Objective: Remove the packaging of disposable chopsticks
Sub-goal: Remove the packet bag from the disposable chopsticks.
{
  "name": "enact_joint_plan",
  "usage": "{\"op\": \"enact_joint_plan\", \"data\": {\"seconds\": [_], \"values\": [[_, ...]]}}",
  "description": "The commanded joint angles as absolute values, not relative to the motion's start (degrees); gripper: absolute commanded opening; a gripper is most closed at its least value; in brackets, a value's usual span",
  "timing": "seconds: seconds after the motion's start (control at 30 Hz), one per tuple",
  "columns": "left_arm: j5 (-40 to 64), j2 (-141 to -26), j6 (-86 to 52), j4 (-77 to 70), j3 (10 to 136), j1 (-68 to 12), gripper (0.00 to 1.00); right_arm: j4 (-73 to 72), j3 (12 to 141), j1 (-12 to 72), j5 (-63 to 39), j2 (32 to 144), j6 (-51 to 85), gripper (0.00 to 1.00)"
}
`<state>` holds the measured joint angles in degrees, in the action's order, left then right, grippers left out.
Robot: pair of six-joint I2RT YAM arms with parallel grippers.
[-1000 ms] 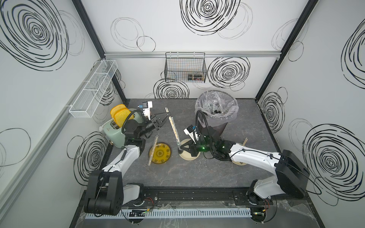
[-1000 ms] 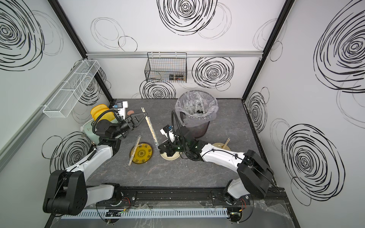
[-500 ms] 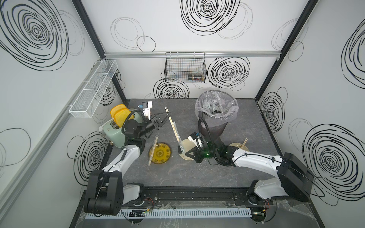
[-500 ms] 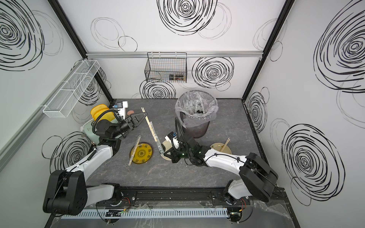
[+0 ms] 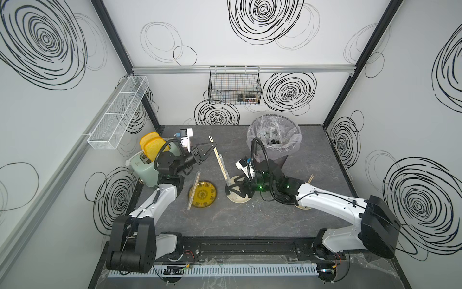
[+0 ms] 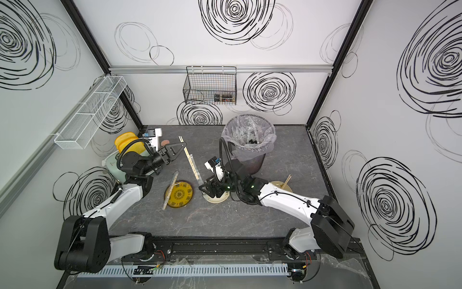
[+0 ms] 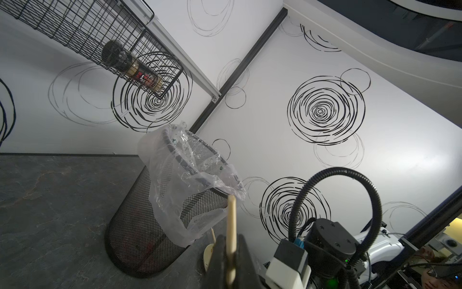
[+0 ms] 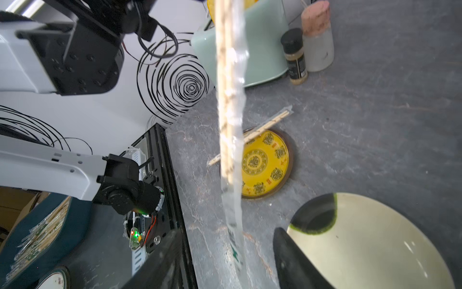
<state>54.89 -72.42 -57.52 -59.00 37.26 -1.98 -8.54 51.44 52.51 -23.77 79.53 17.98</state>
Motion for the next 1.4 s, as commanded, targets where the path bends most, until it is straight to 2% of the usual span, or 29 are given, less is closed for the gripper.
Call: {"op": "enact_joint_plan", "data": {"seconds": [0.0, 0.1, 0.17, 0.27, 0.37, 0.6, 0.67, 0.7, 0.73, 0.77, 0.87, 0.97, 1.13, 1.37], "values": [[55.4, -72.4, -58.9, -64.2, 38.1, -2.2, 0.0, -8.4, 54.9, 52.7, -24.4, 82.8, 15.1, 0.59], [55.6, -72.5, -59.2, -64.4, 38.2, -2.1, 0.0, -7.0, 56.5, 52.7, -24.9, 85.6, 14.2, 0.56], [55.5, -72.5, -59.1, -64.3, 38.1, -2.1, 0.0, -5.9, 57.1, 52.7, -25.9, 87.2, 14.2, 0.49], [55.5, -72.8, -59.7, -65.0, 38.0, -2.0, 0.0, -5.7, 56.7, 52.9, -27.1, 88.4, 16.0, 0.32], [55.6, -72.7, -60.1, -65.6, 38.0, -1.6, 0.0, -6.7, 54.1, 53.3, -27.3, 88.3, 18.6, 0.2], [55.7, -73.5, -61.8, -67.6, 37.6, -0.9, 0.0, -7.3, 48.9, 55.4, -24.5, 85.8, 21.7, 0.05], [55.8, -74.0, -62.3, -68.2, 37.4, -0.9, 0.0, -7.3, 48.3, 55.9, -22.9, 84.7, 22.0, 0.09], [55.8, -74.3, -62.5, -68.4, 37.4, -0.9, 0.0, -7.2, 48.3, 56.0, -22.2, 84.3, 21.9, 0.18], [55.9, -74.4, -62.9, -69.1, 37.4, -0.8, 0.0, -6.8, 48.7, 56.1, -21.3, 83.9, 21.9, 0.35], [56.1, -74.6, -63.6, -70.0, 37.4, -0.9, 0.0, -6.5, 49.3, 56.0, -20.7, 83.3, 21.7, 0.46], [56.2, -74.9, -64.6, -71.3, 37.2, -0.9, 0.0, -4.7, 51.9, 56.0, -19.1, 81.7, 19.9, 0.58], [56.2, -75.3, -64.6, -71.3, 37.2, -0.9, 0.0, -3.9, 53.7, 55.5, -18.0, 80.7, 17.8, 0.61], [56.3, -75.7, -65.8, -72.7, 37.1, -0.9, 0.0, -6.7, 55.4, 53.9, -18.3, 81.2, 15.3, 0.61], [56.4, -75.8, -65.7, -72.6, 37.1, -0.9, 0.0, -6.7, 57.3, 52.7, -22.3, 84.3, 15.6, 0.4]]}}
